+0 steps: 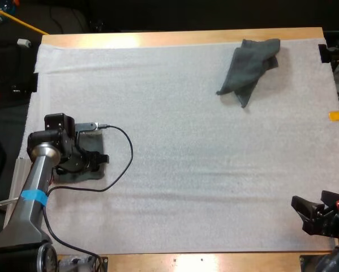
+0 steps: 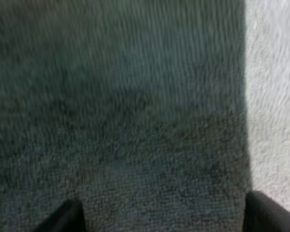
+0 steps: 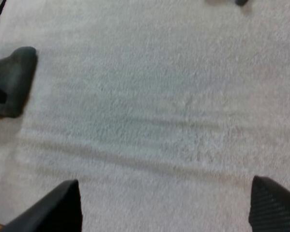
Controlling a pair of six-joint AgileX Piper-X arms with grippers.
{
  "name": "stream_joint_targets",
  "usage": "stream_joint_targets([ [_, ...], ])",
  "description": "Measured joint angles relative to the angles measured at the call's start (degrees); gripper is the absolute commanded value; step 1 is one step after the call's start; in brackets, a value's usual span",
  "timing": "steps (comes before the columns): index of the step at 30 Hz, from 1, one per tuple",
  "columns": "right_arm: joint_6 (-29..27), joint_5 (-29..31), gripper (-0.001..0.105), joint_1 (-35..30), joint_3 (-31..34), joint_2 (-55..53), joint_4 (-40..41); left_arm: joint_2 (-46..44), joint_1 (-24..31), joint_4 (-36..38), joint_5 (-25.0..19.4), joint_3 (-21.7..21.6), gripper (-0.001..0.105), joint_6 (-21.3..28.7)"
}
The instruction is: Pick towel from pile, fold and stack
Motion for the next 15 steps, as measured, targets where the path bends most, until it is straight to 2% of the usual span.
stream_joint_targets([
  [5,0.0,0.0,0.069,0.0,0.0,0.0,0.0,-1.46,0.0,2.78,0.05,-5.45,0.063,0.07],
  [8,0.0,0.0,0.069,0.0,0.0,0.0,0.0,-4.79,0.0,3.38,1.54,-9.03,0.063,0.07],
  [10,-0.44,-0.9,0.069,0.0,0.0,0.0,-0.2,-7.38,0.0,3.36,3.4,-11.24,0.063,0.07],
  [15,-3.71,-7.77,0.069,0.0,0.0,0.0,-5.39,-14.48,-0.09,3.36,10.6,-14.23,0.063,-0.19],
])
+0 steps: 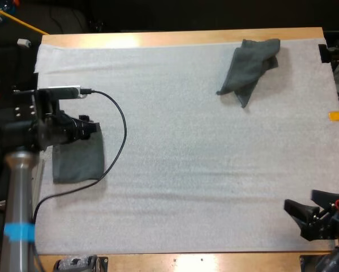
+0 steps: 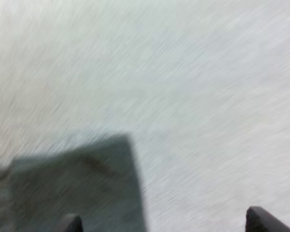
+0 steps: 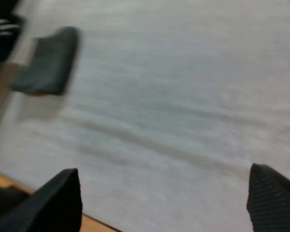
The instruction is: Pick towel from pile, fold and stack
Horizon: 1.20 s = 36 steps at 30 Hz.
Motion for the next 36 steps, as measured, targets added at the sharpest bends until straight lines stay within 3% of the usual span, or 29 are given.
stream_joint_targets([
  [4,-2.31,-1.01,0.069,0.0,0.04,0.0,-5.05,-5.41,-1.6,0.52,1.79,-0.15,0.063,-0.26],
  [9,-5.13,-0.78,0.069,0.0,1.27,1.38,-9.84,-11.38,-7.68,0.9,2.0,-0.15,0.063,-0.34],
  [14,-7.57,4.72,0.069,0.0,2.87,7.26,-12.88,-14.79,-14.07,0.9,2.03,-0.15,0.063,-2.25],
  [20,-10.9,7.65,0.069,-1.7,2.98,14.51,-17.2,-16.23,-17.19,0.97,2.03,-0.15,0.063,-2.35],
  [26,-14.32,7.46,0.069,-10.21,2.98,18.78,-19.62,-18.3,-17.27,1.03,2.07,-0.15,0.063,-1.18],
  [36,-18.41,0.88,0.069,-32.29,2.98,17.47,-18.81,-20.71,-17.27,4.08,2.07,-0.15,0.063,0.61],
])
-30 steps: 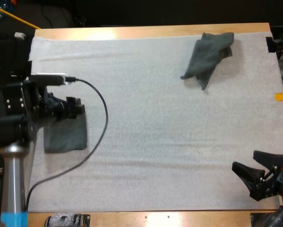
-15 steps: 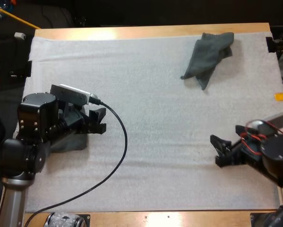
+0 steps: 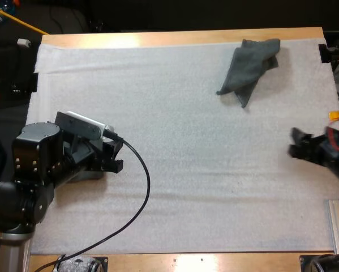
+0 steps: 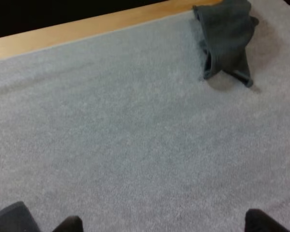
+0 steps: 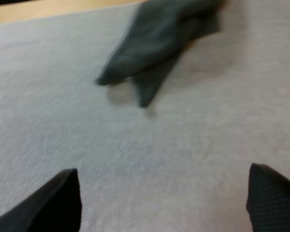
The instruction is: Pick towel from pile, fold and stack
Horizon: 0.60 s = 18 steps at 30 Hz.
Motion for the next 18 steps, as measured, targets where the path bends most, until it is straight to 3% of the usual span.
stream_joint_targets([
  [7,-3.13,-3.33,0.069,-12.17,0.0,-5.09,3.82,-2.79,0.0,1.16,-6.65,0.0,0.063,0.25],
  [18,-6.72,-3.53,0.069,-12.63,0.0,-15.02,9.69,-11.86,0.0,4.99,-10.95,0.0,0.063,1.72],
])
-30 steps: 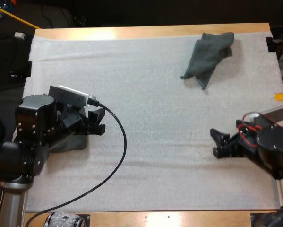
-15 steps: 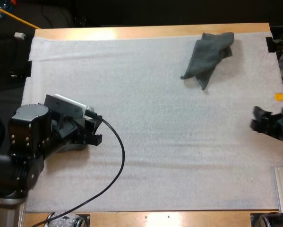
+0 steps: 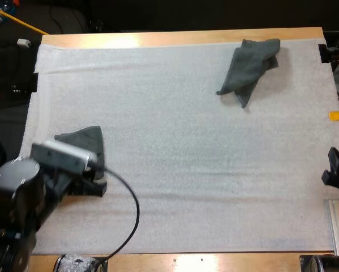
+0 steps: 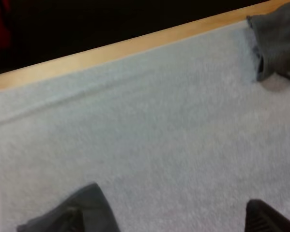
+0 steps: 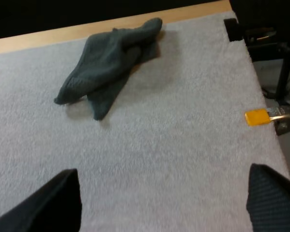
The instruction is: Pick towel from pile, fold and stack
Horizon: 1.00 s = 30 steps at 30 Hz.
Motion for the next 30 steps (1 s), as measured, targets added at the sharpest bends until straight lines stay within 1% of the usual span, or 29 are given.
stream_joint_targets([
  [13,-0.24,-0.02,0.069,0.0,0.0,-11.16,7.82,-15.07,0.0,2.75,-1.54,-0.06,0.063,0.14],
  [22,-0.24,-0.02,0.069,0.0,0.0,-20.0,9.16,-24.66,0.0,11.44,-2.28,-0.06,0.063,0.14],
  [30,-0.24,-0.02,0.069,0.0,0.0,-27.82,14.39,-33.24,0.0,16.98,-2.37,-0.2,0.063,0.14],
])
